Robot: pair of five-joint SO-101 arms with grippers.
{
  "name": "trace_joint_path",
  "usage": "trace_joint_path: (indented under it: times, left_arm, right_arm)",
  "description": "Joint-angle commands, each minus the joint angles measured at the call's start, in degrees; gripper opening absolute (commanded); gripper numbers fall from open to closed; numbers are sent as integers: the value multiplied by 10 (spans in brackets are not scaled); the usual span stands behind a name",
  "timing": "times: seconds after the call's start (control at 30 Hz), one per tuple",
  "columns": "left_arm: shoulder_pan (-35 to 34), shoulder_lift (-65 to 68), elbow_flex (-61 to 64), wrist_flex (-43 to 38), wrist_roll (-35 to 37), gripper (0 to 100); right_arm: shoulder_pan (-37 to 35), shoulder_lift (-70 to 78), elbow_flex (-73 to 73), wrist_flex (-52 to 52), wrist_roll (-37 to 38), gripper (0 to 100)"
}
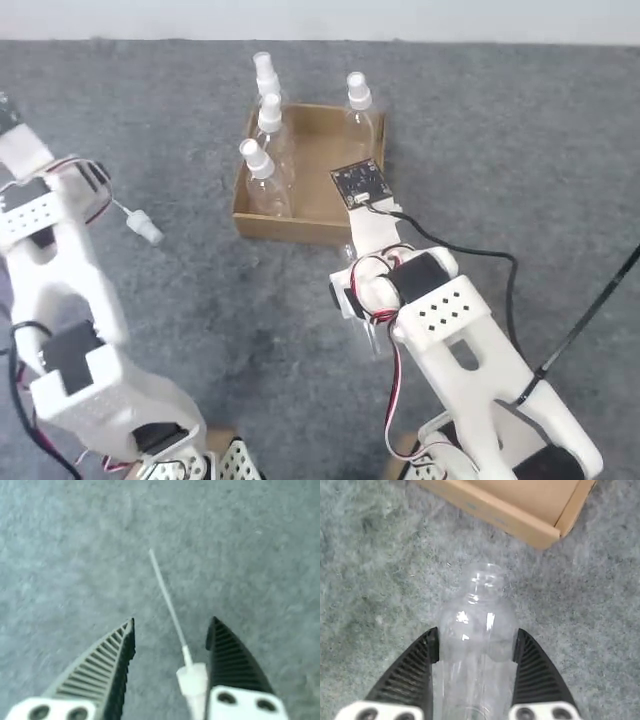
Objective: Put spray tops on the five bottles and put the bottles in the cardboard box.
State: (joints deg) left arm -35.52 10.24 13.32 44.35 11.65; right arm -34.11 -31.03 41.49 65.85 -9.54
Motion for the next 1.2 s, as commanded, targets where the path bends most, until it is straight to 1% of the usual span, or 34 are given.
trace_joint_path:
  times: [0.0,0.07,0.2,0.37,0.43,0.63,0.83,0.97,1.17]
  left_arm:
    - [21,18,-32,-83,9,136]
    - [31,36,-32,-109,9,118]
    - [42,76,-38,-135,8,115]
    - [39,140,-80,-135,7,112]
    - [33,161,-91,-127,-5,112]
    - [29,215,-168,-19,-40,111]
    - [13,277,-254,69,-43,111]
    - [3,294,-307,168,-66,111]
    - [-10,276,-361,321,-67,111]
  right_arm:
    - [7,-23,-8,-15,-4,20]
    - [7,-24,-8,-14,-4,20]
    - [7,-24,-8,-12,-4,20]
    - [7,-22,-8,-11,-4,20]
    - [7,-22,-8,-11,-4,20]
    - [7,-22,-8,-11,-4,20]
    - [7,-23,-8,-10,-3,20]
    - [7,-23,-8,-10,-3,20]
    - [7,-24,-8,-10,-3,20]
